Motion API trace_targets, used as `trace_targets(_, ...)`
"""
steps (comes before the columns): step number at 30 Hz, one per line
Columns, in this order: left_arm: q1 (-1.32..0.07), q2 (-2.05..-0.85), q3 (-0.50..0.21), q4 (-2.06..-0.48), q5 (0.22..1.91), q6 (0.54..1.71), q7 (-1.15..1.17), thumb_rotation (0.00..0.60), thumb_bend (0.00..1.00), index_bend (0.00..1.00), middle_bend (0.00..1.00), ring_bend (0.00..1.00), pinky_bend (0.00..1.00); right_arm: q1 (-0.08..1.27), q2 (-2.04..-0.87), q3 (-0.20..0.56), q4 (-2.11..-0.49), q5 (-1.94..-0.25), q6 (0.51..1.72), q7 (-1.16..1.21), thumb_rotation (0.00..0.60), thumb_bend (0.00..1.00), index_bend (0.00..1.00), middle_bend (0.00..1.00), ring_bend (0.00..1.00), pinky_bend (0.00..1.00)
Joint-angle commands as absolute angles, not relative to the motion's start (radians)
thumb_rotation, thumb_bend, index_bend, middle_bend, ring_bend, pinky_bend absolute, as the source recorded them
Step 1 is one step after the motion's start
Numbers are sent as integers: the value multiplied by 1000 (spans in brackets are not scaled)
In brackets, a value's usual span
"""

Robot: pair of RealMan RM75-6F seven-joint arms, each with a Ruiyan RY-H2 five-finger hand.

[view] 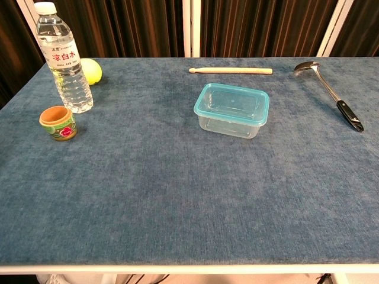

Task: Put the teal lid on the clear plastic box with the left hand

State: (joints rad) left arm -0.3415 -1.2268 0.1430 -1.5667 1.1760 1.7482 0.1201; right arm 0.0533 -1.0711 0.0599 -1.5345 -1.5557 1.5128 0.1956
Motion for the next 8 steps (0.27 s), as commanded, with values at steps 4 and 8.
trace_targets(4,-216,-1194,151,-1543,1250,1787,81,600,0,181,131,14,0,61,-1092,52,-1545,-1581,1518,157,600,42,0,0,0,0)
trace_targets(8,-190,-1181,168,-1572,1334,1780,57,600,0,181,131,14,0,62,-1099,48,-1559,-1585,1517,139,600,42,0,0,0,0)
